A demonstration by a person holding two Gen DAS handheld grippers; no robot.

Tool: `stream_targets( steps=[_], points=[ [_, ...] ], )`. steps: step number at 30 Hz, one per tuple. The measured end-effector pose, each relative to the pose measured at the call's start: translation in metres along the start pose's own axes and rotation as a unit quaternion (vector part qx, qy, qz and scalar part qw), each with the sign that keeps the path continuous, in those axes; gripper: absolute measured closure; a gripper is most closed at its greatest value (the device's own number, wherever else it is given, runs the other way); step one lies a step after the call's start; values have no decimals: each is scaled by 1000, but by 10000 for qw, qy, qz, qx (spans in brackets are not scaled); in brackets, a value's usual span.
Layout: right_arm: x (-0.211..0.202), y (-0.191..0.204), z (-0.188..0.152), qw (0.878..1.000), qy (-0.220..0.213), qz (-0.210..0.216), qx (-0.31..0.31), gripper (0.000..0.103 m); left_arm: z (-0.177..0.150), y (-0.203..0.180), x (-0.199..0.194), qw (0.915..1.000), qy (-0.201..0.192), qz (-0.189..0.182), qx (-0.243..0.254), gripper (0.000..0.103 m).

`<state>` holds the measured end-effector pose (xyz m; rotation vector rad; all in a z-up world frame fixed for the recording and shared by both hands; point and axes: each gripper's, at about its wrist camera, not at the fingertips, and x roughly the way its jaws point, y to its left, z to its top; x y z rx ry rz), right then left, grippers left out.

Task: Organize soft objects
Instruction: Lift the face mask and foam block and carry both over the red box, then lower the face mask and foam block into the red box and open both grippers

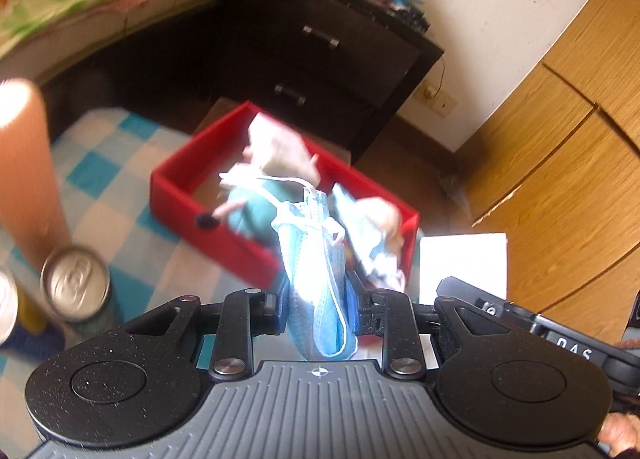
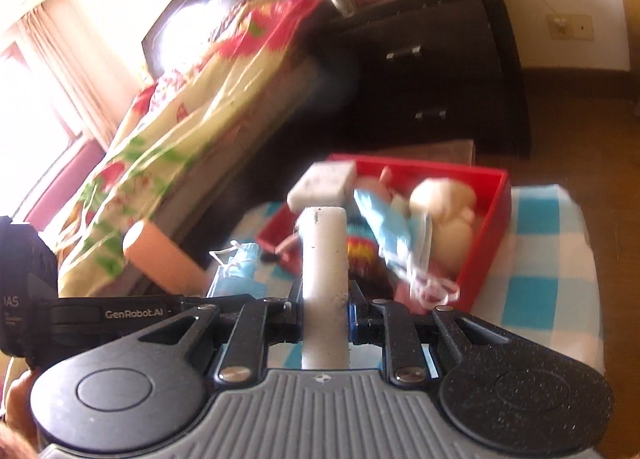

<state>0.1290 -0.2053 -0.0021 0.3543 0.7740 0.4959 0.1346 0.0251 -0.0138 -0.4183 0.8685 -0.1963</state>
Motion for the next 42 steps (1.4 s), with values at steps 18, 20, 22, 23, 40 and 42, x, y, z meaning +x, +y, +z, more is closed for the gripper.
stream_targets(
  steps=[18, 20, 22, 23, 40, 42],
  points=[
    [61, -38, 46, 9978, -359, -403, 397, 103, 68, -36, 100, 9988, 14, 186, 457, 60],
    [65, -44, 46, 9974, -354, -335, 533, 96, 69, -35, 101, 9987, -26, 206, 469, 50],
    [66, -47, 45, 9970, -390, -283, 603, 90, 71, -33, 99, 9986, -97, 252, 457, 43],
    [65, -47, 45, 9967, -417, -283, 638, 88, 71, -32, 98, 9986, -123, 264, 447, 43],
    [42, -47, 29, 9911, -431, -823, 950, 83, 49, -19, 47, 9998, -150, 8, 136, 41],
    [35, -45, 26, 9909, -429, -807, 991, 83, 42, -18, 40, 9998, -151, 14, 119, 41]
  ],
)
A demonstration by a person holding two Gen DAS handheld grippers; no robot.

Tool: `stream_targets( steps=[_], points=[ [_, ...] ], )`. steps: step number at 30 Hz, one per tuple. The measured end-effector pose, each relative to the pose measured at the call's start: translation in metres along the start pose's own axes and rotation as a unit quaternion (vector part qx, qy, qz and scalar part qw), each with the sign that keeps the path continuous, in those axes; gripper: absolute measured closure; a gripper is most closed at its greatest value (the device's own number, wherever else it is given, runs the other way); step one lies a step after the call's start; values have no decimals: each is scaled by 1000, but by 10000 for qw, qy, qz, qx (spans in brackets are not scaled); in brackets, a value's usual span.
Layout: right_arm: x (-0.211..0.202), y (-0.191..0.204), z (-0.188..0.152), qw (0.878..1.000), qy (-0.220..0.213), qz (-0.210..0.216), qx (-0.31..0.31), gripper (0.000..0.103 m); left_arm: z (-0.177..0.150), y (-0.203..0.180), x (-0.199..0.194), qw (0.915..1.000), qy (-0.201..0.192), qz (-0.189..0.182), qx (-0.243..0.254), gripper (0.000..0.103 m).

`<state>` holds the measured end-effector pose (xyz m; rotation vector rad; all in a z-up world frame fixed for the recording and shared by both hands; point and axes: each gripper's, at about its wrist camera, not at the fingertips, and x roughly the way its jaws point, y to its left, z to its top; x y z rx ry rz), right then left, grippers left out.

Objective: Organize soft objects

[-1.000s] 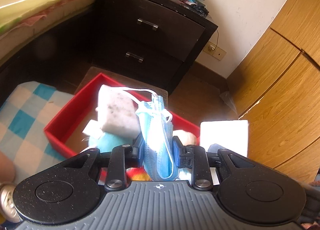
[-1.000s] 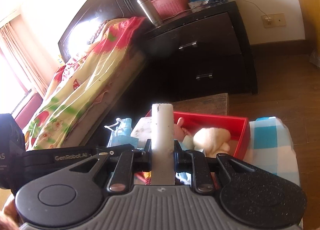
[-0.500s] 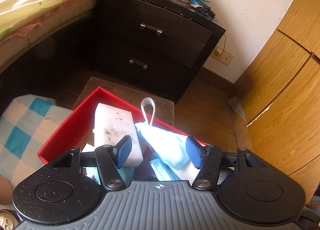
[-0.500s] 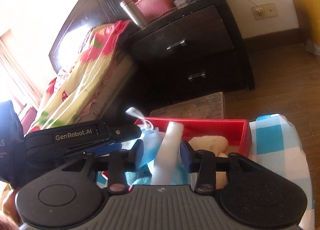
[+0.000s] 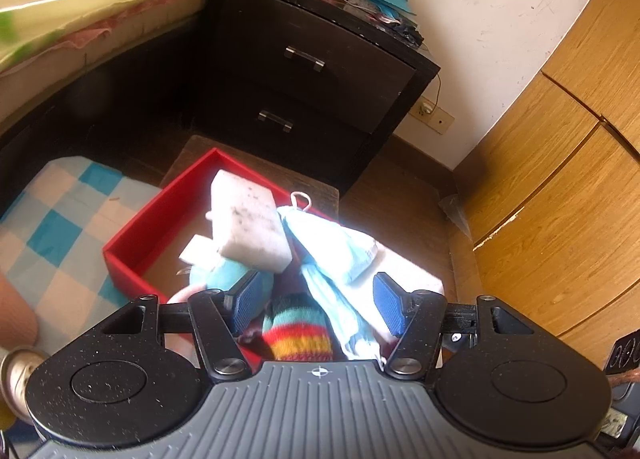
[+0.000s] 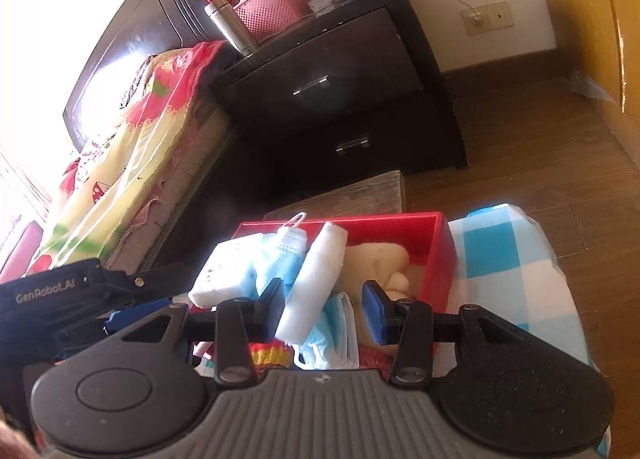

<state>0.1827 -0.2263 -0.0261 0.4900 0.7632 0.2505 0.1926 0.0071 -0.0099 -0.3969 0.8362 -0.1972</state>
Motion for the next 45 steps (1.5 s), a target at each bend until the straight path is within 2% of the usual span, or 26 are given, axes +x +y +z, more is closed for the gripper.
stream_targets(
  steps=[6, 12, 14, 18, 24, 32, 45],
  points=[
    [-30, 10, -12, 9999, -132, -4, -87, 83, -24, 10, -20, 9999, -24, -18, -141, 41],
    [-60, 20, -32, 9994, -288, -39, -202, 82, -53, 16, -39, 9997, -39, 252, 62, 41],
    [-69, 18, -44, 9994, -309, -18, -134, 78, -67, 20, -46, 9994, 15, 327, 104, 41],
    [-77, 22, -69, 9996, -115, -55, -251, 77, -93, 24, -59, 9986, 95, 462, 242, 40],
    [-91, 30, -107, 9986, 37, -123, -507, 77, -126, 26, -78, 9981, 194, 469, 337, 39],
    [-111, 35, -133, 9984, 57, -16, -561, 77, -148, 25, -94, 9968, 140, 612, 489, 37],
    [-123, 43, -147, 9973, -14, -4, -733, 76, -160, 19, -110, 9921, -139, 931, 830, 34]
  ],
)
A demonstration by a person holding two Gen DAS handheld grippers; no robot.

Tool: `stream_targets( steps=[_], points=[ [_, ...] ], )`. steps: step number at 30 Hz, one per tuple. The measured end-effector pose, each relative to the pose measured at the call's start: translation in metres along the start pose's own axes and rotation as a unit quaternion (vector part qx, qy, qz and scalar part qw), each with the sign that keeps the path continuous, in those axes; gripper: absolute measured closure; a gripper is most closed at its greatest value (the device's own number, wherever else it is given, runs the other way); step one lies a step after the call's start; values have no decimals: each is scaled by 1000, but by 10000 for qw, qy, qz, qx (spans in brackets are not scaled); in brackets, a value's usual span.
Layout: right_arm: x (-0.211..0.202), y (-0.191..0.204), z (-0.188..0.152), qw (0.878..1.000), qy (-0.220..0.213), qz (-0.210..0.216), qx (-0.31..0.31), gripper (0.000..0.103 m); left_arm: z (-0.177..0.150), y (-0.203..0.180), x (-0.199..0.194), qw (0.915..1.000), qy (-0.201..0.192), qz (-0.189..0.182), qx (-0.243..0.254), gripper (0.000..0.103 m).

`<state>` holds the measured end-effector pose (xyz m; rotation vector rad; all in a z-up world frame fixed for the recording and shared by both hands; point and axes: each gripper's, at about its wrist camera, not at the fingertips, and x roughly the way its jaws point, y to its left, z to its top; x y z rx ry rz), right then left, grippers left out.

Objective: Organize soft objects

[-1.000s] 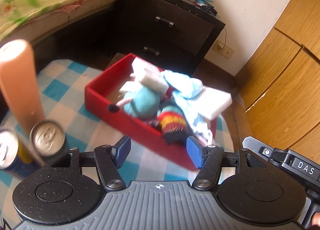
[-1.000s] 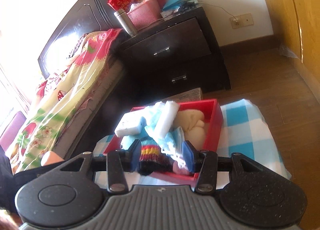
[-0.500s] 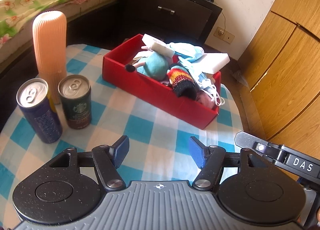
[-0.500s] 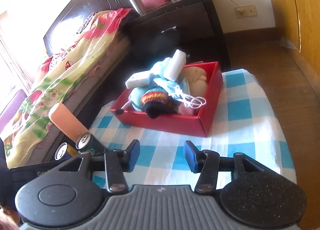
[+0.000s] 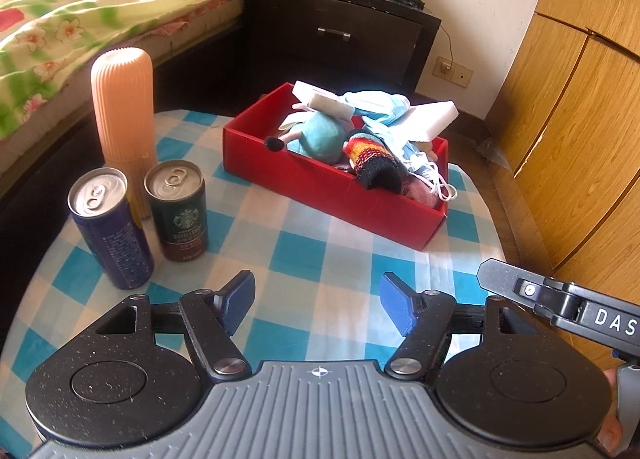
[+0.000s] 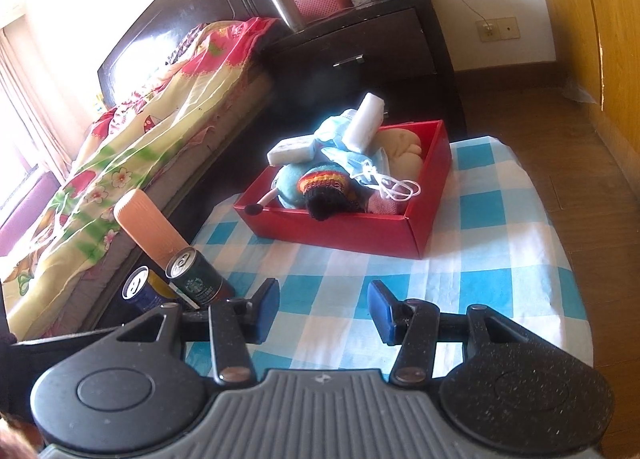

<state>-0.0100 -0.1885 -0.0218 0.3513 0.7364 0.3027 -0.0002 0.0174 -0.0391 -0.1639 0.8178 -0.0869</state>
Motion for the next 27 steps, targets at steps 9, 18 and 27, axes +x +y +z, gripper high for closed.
stream_targets(
  steps=[9, 18, 27],
  points=[
    [-9, 11, -10, 9998, -47, 79, -167, 76, -8, 0, -6, 9999, -61, 110, 45, 32],
    [-13, 18, -17, 9994, -169, -62, -291, 71, -15, 2, -10, 9998, -126, 177, -30, 31],
    [-11, 21, -19, 9978, -318, -316, -486, 70, -17, -4, -8, 9997, -157, 203, -1, 30]
  ],
)
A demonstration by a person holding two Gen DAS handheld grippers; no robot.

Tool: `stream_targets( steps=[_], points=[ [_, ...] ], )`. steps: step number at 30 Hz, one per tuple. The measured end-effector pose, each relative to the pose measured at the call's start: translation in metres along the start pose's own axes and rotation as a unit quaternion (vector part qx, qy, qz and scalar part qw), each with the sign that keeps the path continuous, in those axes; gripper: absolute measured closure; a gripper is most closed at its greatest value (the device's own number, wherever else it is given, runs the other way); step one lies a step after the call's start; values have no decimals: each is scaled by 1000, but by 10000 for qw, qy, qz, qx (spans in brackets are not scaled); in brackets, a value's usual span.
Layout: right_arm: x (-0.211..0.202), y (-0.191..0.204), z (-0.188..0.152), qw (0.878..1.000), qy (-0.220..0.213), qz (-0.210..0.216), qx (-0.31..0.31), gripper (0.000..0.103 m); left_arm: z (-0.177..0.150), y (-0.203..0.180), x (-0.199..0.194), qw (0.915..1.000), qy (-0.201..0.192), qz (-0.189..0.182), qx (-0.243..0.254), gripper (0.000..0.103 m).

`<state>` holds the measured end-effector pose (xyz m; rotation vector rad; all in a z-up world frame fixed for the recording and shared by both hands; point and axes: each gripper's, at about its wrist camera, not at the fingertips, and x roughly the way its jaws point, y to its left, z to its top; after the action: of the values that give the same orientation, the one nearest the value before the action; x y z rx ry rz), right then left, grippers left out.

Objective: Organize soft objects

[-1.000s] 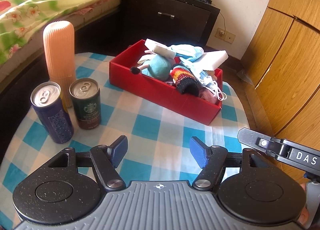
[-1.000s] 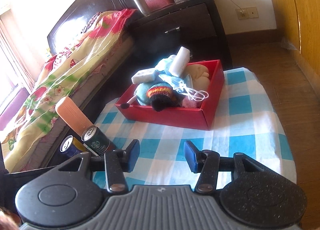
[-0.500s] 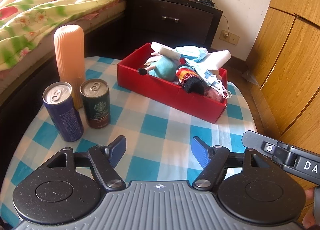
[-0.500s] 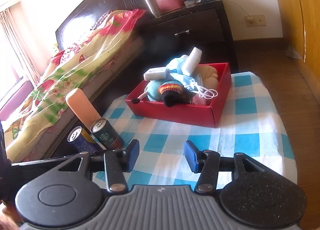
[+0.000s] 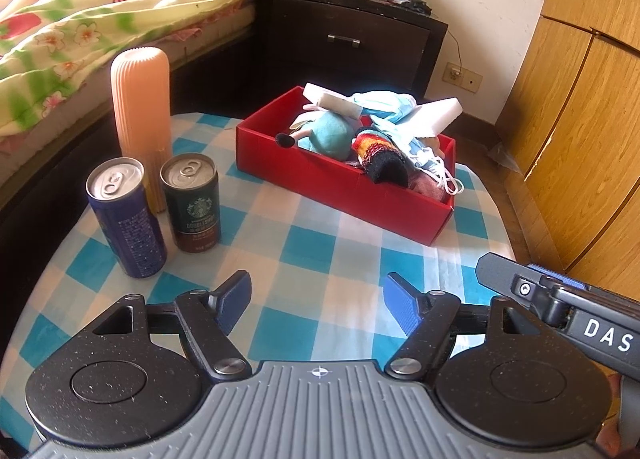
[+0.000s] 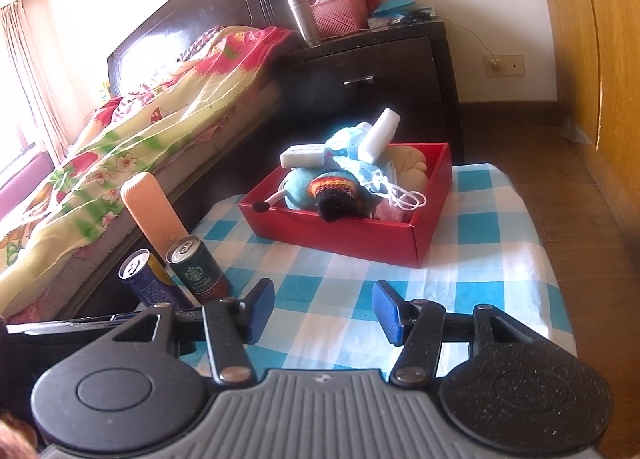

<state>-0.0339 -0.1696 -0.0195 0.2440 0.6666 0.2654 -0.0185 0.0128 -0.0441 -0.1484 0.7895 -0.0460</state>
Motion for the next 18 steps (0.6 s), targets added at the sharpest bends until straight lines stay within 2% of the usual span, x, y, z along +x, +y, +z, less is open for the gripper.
stream_targets(
  steps=[18],
  points=[
    [4, 4, -6, 9993, -100, -264, -232, 70, -2, -7, -2, 9998, -87, 162, 124, 29]
  ],
)
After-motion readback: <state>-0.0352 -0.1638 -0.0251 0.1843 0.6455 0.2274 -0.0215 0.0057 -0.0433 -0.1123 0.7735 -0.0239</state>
